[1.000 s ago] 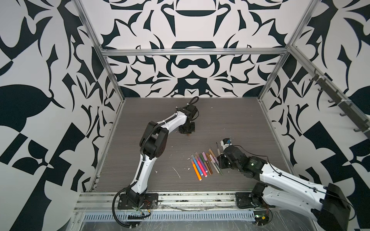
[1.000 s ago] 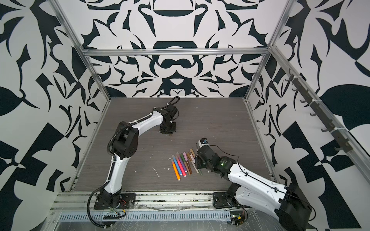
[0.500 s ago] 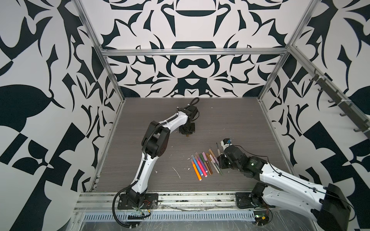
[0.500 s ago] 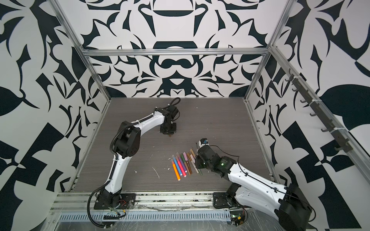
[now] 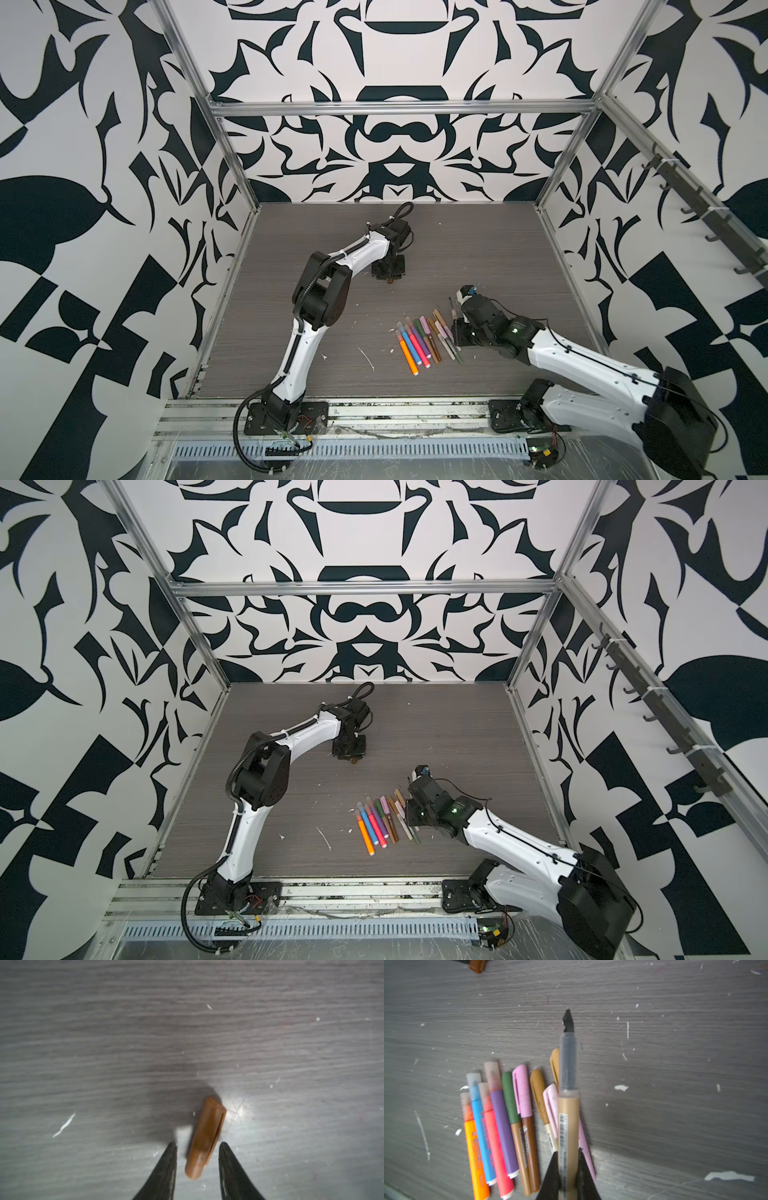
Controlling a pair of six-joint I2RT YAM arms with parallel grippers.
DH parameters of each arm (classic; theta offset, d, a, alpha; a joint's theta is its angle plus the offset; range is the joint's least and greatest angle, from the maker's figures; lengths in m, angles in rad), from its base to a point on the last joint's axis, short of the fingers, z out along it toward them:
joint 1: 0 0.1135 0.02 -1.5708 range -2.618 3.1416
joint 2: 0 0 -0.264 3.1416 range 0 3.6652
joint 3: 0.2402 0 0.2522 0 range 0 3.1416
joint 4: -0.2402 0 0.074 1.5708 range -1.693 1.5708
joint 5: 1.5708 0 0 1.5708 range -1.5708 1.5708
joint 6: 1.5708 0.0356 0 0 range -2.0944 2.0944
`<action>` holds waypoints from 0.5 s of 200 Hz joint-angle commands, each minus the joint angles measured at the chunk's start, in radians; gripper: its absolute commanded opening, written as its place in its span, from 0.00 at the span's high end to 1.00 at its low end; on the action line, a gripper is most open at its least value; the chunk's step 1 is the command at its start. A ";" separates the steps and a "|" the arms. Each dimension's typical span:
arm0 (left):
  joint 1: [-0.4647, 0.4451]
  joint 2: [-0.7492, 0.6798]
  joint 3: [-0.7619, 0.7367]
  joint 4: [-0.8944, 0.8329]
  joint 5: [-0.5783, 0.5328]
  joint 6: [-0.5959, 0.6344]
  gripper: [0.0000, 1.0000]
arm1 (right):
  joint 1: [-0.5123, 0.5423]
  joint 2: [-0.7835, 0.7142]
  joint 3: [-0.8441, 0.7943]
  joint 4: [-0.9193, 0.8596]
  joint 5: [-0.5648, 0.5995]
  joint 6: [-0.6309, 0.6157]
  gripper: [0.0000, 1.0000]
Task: Open the pen caps
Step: 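Release the cap with the left gripper while the right gripper lowers the uncapped pen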
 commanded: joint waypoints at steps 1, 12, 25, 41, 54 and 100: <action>0.015 -0.140 -0.065 -0.003 0.033 -0.001 0.62 | -0.035 0.091 0.121 0.034 -0.010 -0.086 1.00; 0.028 -0.200 -0.126 0.030 0.057 -0.002 0.62 | -0.056 0.163 0.173 0.047 -0.018 -0.110 1.00; 0.049 -0.281 -0.219 0.094 0.103 -0.010 0.62 | -0.077 0.254 0.237 0.063 -0.031 -0.133 1.00; 0.088 -0.379 -0.344 0.184 0.185 -0.039 0.62 | -0.094 0.371 0.326 0.064 -0.028 -0.151 1.00; 0.120 -0.444 -0.444 0.261 0.252 -0.071 0.62 | -0.103 0.452 0.390 0.058 -0.011 -0.151 1.00; 0.169 -0.484 -0.577 0.360 0.327 -0.087 0.75 | -0.126 0.656 0.571 0.043 0.003 -0.150 1.00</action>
